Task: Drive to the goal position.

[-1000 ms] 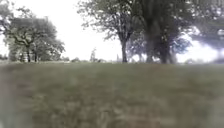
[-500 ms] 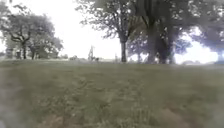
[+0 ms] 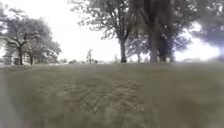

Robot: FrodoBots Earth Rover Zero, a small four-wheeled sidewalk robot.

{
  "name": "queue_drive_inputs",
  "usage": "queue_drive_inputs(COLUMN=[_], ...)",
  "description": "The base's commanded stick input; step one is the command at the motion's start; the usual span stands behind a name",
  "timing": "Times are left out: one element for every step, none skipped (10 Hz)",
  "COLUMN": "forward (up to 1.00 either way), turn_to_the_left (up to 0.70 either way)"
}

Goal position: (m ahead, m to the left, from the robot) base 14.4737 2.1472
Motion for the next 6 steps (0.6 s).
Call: queue_drive_inputs(forward=[1.00,1.00,1.00,1.00,1.00,1.00], turn_to_the_left=[0.40,0.40,0.37,0.13,0.00,0.00])
